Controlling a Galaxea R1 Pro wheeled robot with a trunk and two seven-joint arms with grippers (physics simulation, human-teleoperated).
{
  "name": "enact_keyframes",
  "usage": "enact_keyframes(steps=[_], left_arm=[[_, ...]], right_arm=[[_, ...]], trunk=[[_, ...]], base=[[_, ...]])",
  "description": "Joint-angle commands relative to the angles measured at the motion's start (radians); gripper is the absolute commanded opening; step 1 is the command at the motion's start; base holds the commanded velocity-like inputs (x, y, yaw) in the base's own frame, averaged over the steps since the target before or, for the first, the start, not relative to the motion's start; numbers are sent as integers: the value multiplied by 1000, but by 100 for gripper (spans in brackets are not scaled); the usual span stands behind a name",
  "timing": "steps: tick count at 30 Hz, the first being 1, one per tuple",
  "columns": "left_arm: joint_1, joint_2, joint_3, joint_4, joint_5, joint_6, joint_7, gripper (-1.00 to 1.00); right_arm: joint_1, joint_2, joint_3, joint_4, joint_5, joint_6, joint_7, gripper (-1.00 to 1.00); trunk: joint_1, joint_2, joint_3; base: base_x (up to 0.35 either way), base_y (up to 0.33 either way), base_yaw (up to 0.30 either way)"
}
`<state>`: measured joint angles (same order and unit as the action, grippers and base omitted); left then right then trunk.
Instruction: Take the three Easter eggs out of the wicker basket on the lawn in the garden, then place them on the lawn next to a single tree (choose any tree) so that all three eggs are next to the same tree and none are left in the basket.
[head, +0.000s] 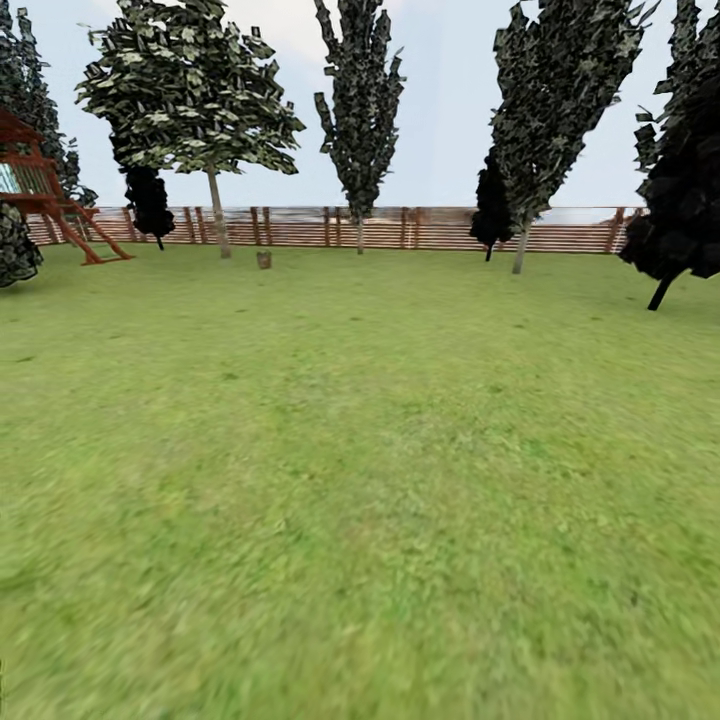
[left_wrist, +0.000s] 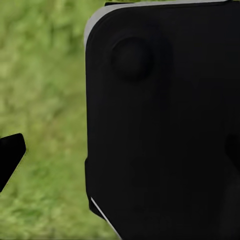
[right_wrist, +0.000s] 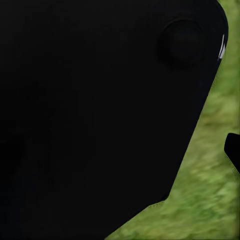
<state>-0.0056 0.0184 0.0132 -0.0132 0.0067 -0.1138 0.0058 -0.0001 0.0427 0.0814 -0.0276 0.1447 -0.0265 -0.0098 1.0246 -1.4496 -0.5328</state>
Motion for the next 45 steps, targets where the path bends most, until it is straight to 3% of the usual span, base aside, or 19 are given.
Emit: enact_keyframes(steps=[1,4,6,12,28,45], left_arm=[[-1,0,1,1,1,-3,1,100],[-1,0,2,1,11,-3,0,100],[-1,1,2,1,40,-2,0,100],[-1,1,1,1,83,-2,0,100],[-1,2,1,1,94,-3,0,100],[-1,2,1,2,94,-3,2,100]], right_arm=[[0,1,5,-2,3,-2,-1,100],[0,1,3,-4,2,-2,-1,100],[0,2,2,-6,2,-3,-1,100],[0,2,1,-5,1,-3,-1,100],[0,2,-3,-9,-5,-4,-2,100],[0,2,-3,-8,-4,-4,-1,100]], trunk=[[0,0,-1],[0,0,-2],[0,0,-2],[0,0,-4],[0,0,-9],[0,0,-24]], base=[[248,158,67],[253,163,44],[260,168,18],[272,166,45],[294,150,58],[296,148,162]])
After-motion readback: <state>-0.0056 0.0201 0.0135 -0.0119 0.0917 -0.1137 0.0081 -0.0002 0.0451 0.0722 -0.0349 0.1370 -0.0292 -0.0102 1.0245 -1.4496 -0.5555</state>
